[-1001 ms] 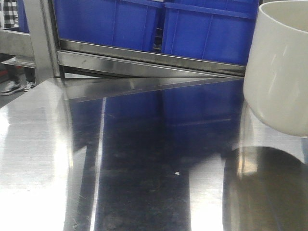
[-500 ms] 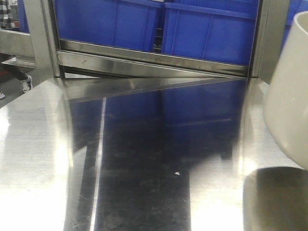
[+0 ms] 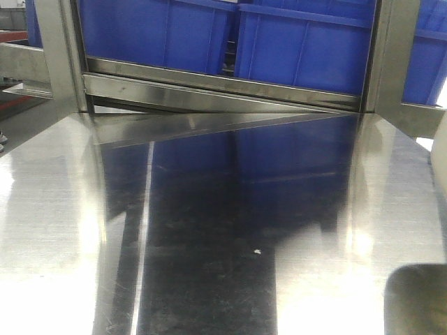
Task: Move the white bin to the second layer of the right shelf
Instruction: 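Lift the white bin off the steel table with the right gripper, then hold the bin raised in the right gripper while turning away, then carry the bin in the right gripper past the blue-crate carts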
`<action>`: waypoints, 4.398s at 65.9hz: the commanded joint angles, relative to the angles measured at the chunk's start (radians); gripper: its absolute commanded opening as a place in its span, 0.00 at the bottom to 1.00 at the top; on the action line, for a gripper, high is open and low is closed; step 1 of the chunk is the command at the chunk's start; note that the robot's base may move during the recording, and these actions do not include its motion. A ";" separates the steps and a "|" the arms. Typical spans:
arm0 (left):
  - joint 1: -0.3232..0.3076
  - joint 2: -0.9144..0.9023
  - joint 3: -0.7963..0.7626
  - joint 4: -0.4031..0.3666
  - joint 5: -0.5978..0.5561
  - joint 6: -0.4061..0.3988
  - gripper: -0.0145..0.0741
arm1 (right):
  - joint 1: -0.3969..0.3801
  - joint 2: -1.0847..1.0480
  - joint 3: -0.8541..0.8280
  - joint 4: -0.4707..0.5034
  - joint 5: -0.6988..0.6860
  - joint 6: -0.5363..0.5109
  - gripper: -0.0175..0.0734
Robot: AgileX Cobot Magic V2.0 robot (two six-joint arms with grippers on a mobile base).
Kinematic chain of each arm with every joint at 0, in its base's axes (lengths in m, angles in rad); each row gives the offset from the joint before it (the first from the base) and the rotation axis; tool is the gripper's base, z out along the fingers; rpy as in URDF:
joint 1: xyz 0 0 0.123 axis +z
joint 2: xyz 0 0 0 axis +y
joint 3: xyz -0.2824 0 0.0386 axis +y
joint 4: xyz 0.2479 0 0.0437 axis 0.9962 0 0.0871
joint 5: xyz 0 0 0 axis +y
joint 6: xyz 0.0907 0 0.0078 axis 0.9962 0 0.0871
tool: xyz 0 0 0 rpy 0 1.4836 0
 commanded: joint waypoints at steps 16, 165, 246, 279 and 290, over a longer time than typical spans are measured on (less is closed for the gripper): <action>-0.003 -0.015 0.037 0.000 -0.087 -0.003 0.26 | -0.006 -0.003 -0.028 0.060 -0.082 -0.110 0.27; -0.003 -0.015 0.037 0.000 -0.087 -0.003 0.26 | -0.003 0.001 -0.028 0.067 -0.102 -0.130 0.24; -0.003 -0.015 0.037 0.000 -0.087 -0.003 0.26 | -0.003 0.001 -0.028 0.067 -0.102 -0.130 0.24; -0.003 -0.015 0.037 0.000 -0.087 -0.003 0.26 | -0.003 0.001 -0.028 0.067 -0.097 -0.130 0.24; -0.003 -0.015 0.037 0.000 -0.087 -0.003 0.26 | -0.003 0.001 -0.028 0.067 -0.078 -0.130 0.24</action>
